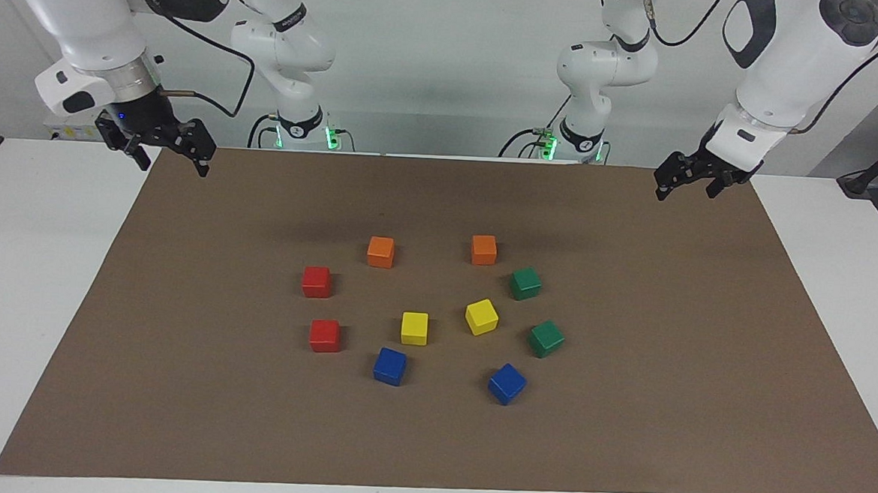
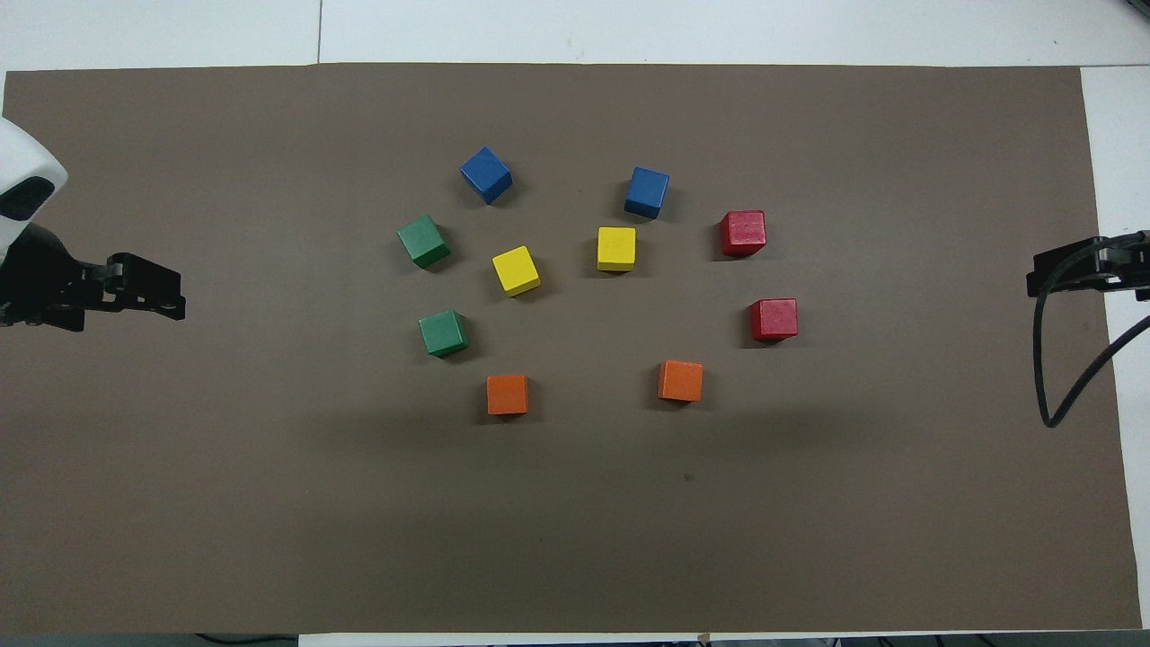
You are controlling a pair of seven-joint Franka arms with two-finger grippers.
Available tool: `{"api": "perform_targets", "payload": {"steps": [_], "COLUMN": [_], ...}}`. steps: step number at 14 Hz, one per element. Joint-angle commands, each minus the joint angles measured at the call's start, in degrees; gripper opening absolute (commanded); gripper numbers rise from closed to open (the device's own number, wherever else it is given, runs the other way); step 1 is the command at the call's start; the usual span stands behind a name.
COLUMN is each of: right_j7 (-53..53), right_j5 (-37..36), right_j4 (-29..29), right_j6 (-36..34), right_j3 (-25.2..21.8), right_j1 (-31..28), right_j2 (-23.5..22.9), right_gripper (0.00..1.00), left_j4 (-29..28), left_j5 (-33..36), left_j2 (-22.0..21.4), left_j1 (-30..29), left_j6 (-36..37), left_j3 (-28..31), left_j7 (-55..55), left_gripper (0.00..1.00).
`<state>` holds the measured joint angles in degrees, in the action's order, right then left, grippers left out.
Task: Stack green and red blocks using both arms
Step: 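Move the right gripper toward the red block while the left gripper advances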
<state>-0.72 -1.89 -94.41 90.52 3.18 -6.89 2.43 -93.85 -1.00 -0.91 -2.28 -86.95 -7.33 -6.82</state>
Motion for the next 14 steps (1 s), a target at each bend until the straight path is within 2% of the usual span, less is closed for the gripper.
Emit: {"api": "perform_targets", "payload": {"steps": [1, 5, 8, 11, 14], "right_j7": [-1.3, -1.2, -1.6, -3.5, -7.4], "right_j5": [0.1, 0.2, 0.7, 0.7, 1.4], "right_j4": [-1.7, -1.9, -5.2, -10.0, -11.9], "right_j6": [1.0, 0.5, 1.7, 10.3, 17.7], "right_j3": [0.3, 0.4, 0.5, 0.5, 0.5], "right_j1": [-0.4, -0.2, 1.2, 4.9, 9.4], "right_j2": [1.4, 1.5, 3.2, 2.7, -1.5], "right_gripper": [1.00, 1.00, 1.00, 1.00, 1.00], "left_j4": [-0.9, -0.9, -0.9, -0.9, -0.9], "left_j5": [1.1, 1.1, 1.1, 1.1, 1.1], "left_j2": [-1.2, -1.2, -1.2, -1.1, -1.2], "left_j1": [-0.5, -0.5, -0.5, -0.5, -0.5], "left_j6": [0.3, 0.3, 0.3, 0.3, 0.3], "left_j3": [-0.4, -0.4, -0.4, -0.4, -0.4], "left_j7": [0.0, 0.0, 0.0, 0.0, 0.0], "left_gripper": [1.00, 1.00, 1.00, 1.00, 1.00]}}
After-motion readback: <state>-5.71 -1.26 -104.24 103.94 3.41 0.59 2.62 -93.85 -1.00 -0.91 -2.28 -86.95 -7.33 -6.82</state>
